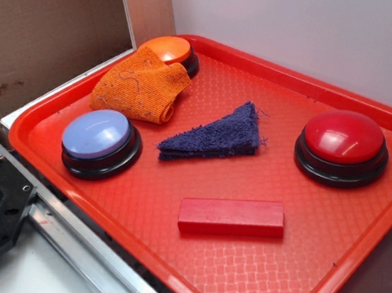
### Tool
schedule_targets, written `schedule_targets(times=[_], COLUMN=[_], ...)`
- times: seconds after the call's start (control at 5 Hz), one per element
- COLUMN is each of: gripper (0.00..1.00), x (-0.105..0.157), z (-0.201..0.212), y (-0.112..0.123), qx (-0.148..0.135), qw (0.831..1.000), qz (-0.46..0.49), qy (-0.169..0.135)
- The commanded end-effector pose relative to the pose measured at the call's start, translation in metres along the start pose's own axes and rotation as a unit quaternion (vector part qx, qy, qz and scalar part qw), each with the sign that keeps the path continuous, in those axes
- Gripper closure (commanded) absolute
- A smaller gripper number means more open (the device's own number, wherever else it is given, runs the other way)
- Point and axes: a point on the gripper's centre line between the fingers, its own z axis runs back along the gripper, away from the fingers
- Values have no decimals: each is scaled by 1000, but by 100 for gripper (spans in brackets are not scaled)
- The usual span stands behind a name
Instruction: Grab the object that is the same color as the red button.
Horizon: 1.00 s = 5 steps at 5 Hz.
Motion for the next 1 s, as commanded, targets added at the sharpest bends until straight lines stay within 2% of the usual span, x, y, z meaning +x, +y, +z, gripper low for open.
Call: schedule_targets(times=[0.0, 0.2, 0.4, 0.6, 0.8], gripper=[0, 0, 0, 0, 0], x=[0, 30, 69, 86, 84], z=[0, -3, -4, -9, -23], y=[0, -1, -9, -38, -90], qx=[0, 1, -11, -16, -31], qw=[1000, 999, 998, 994, 978], qz=[0, -36, -69, -111, -204], qy=[0, 5, 6, 8, 23])
